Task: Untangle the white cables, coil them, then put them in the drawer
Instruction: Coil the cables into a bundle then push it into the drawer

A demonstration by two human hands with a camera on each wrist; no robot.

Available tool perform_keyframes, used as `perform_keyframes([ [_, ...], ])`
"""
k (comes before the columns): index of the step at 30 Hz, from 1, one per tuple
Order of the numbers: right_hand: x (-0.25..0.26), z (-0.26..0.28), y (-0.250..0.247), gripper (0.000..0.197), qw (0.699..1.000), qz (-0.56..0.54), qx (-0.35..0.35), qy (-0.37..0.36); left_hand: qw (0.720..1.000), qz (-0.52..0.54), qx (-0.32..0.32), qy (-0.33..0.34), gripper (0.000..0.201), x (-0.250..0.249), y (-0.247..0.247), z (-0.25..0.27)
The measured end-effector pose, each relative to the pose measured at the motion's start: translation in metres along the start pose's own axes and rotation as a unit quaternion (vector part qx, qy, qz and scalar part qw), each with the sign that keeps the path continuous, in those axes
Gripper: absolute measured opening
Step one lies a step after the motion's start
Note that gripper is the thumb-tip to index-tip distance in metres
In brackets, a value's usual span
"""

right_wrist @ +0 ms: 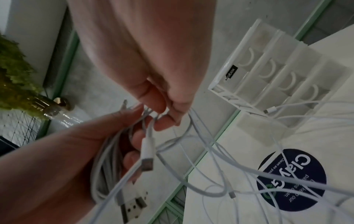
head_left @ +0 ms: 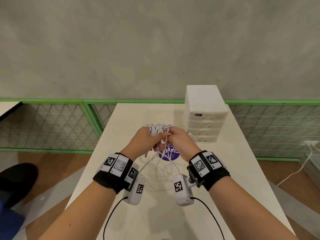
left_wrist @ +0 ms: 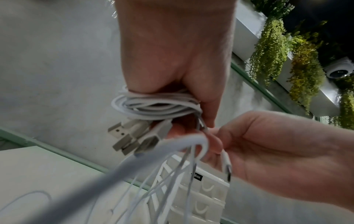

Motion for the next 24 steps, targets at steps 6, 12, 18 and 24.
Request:
perform_keyframes([
  [6,0.003,0.010,0.003,0.015,0.995,-0.087,0.016,-0.055,0.999,0.041,0.009,-0.009,0.026,-0.001,-0.003,0.002],
  [12,0.019,0.020,0.010,0.027,0.983,-0.112,0.109,-0.101,0.992,0.119,-0.024,-0.033,0.035,0.002,-0.010,0.004],
  [18,0.008,0.015,0.013,0.023,0.988,-0.100,0.070,-0.092,0.992,0.121,-0.015,-0.026,0.044,0.000,-0.013,0.010],
  [24,-0.001,0.008,0.013,0.046,0.996,-0.058,-0.037,-0.059,0.997,0.075,0.029,-0.023,0.051,0.001,-0.005,0.012],
])
Point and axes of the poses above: each hand's wrist, its own z-axis away from the middle knuckle, its own y-axis out of the palm, x = y × z, the point moved 5 cm from there along -z, towards the middle knuckle, and after that the axes turned 5 degrees about -x, right-handed, at the moved point
